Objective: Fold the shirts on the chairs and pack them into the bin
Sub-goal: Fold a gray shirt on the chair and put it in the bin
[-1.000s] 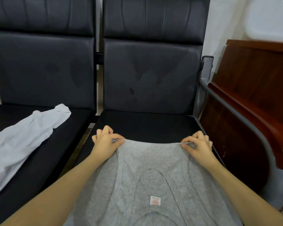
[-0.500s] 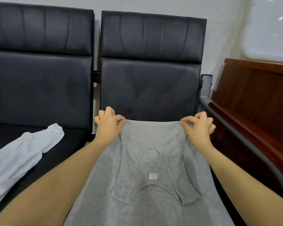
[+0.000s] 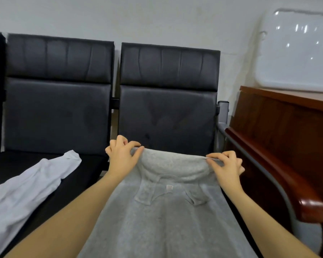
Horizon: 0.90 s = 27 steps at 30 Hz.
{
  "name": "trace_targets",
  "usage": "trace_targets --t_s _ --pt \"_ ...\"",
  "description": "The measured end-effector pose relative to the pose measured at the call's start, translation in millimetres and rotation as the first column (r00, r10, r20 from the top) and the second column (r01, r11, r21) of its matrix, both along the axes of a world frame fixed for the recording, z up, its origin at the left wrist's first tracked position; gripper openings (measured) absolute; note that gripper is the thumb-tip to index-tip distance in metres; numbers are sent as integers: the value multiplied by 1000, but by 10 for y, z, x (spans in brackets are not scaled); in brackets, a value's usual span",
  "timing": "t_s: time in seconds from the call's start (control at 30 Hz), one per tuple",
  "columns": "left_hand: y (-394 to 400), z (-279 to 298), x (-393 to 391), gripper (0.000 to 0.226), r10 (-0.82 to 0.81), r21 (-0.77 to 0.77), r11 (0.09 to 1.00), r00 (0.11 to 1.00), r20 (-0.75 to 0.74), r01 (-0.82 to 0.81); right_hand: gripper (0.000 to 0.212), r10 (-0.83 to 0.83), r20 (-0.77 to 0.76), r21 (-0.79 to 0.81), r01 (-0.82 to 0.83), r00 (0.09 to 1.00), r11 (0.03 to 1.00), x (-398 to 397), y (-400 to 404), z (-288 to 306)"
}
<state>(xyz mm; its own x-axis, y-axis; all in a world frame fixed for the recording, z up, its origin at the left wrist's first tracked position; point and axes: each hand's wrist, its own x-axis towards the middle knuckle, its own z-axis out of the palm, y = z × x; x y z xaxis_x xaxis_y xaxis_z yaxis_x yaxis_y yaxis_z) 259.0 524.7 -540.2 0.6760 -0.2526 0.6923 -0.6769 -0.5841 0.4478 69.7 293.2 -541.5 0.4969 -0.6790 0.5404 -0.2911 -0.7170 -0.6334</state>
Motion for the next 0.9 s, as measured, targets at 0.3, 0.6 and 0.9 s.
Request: trace_targets --t_s 0.3,0.6,0.9 --pt "671 -220 -818 20 10 -8 1000 998 -69 -11 8 123 -35 71 -121 992 990 -897 541 -142" --pt "1131 -647 -1383 39 26 59 998 996 -80 -21 17 214 -87 105 -204 973 973 -1607 945 -479" --pt "1150 -744 -1615 56 86 550 835 993 -81 -27 17 157 -483 -46 -204 861 978 -1574 1043 -659"
